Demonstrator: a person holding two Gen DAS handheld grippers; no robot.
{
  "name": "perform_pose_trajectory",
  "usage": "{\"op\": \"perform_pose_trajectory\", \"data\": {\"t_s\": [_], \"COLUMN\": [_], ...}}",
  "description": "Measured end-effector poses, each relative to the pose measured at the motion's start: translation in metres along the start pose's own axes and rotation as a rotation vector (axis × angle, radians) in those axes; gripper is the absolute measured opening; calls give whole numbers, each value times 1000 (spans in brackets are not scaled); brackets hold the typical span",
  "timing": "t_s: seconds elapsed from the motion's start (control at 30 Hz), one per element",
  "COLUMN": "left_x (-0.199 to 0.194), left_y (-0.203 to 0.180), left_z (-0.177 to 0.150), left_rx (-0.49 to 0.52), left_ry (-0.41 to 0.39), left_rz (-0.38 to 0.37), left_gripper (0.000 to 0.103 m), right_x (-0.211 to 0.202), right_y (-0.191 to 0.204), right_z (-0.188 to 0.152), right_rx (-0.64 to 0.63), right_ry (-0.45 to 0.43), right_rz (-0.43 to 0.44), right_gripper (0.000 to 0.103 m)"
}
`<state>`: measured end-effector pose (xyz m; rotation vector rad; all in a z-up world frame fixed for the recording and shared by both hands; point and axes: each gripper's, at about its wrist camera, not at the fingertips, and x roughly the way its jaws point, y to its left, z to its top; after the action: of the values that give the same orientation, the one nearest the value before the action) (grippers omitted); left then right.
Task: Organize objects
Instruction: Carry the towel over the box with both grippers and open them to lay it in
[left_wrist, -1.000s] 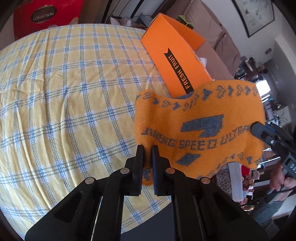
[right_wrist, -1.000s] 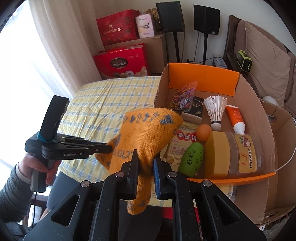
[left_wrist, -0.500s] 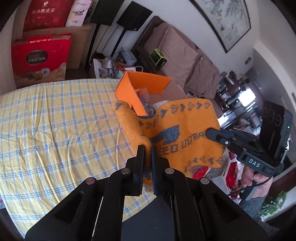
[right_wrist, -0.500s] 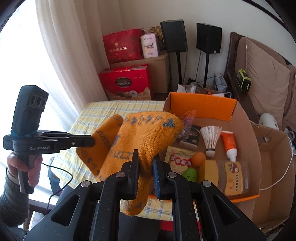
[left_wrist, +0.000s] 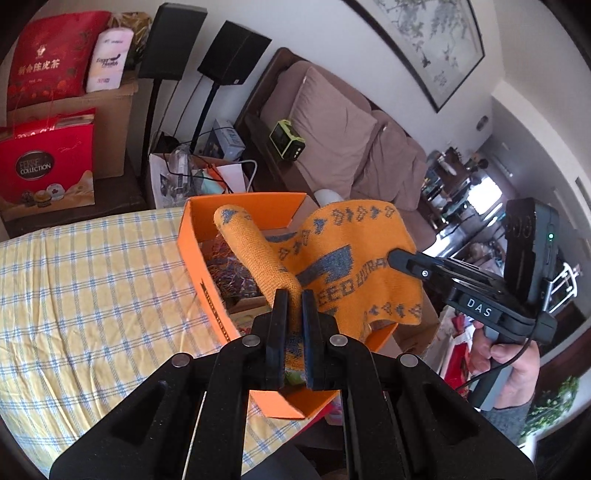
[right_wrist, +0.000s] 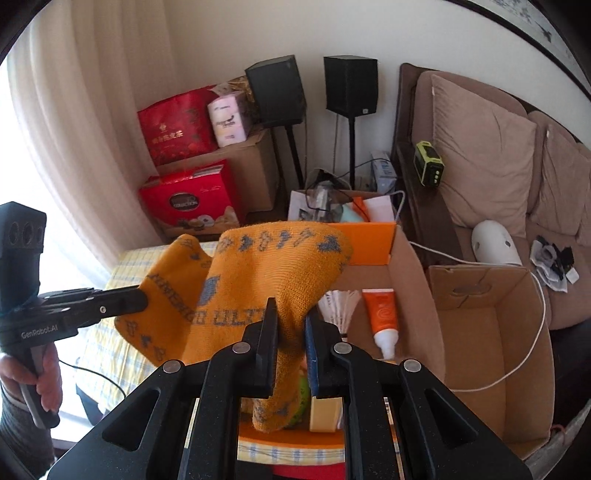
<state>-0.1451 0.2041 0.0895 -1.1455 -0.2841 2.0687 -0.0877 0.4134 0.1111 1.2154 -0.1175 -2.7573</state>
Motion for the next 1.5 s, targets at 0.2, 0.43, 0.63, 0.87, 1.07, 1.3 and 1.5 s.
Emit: {"op": "perform_pose_trajectory", "data": {"t_s": [0.2, 0.43, 0.63, 0.87, 1.07, 1.3, 1.5], "left_x": [42, 85, 117, 139, 160, 137, 103], "left_y": [-19, -19, -11, -2, 1, 1, 1], "left_z": [11, 13, 10, 6, -2, 0, 2], "left_rx": [19, -13, -2, 23, 64, 54, 61], "left_ry": [-1, -32, -23, 6, 102, 63, 18], "left_rz": [34, 82, 141, 220, 320, 292, 280], "left_gripper": [7, 7, 6, 6, 8, 57, 75], "right_x": [19, 54, 91, 126, 146, 131, 101], "right_y": [-45, -74, -88, -95, -94, -92, -85], "right_z": [5, 11, 10, 4, 0, -7, -11], "right_rx": [83, 130, 123, 95, 46, 26, 29], "right_ry": [15, 54, 79, 102, 141, 111, 59], "right_rz": [-29, -85, -153, -221, -291, -292, -261], "right_gripper": [11, 11, 11, 11, 24, 56, 63]}}
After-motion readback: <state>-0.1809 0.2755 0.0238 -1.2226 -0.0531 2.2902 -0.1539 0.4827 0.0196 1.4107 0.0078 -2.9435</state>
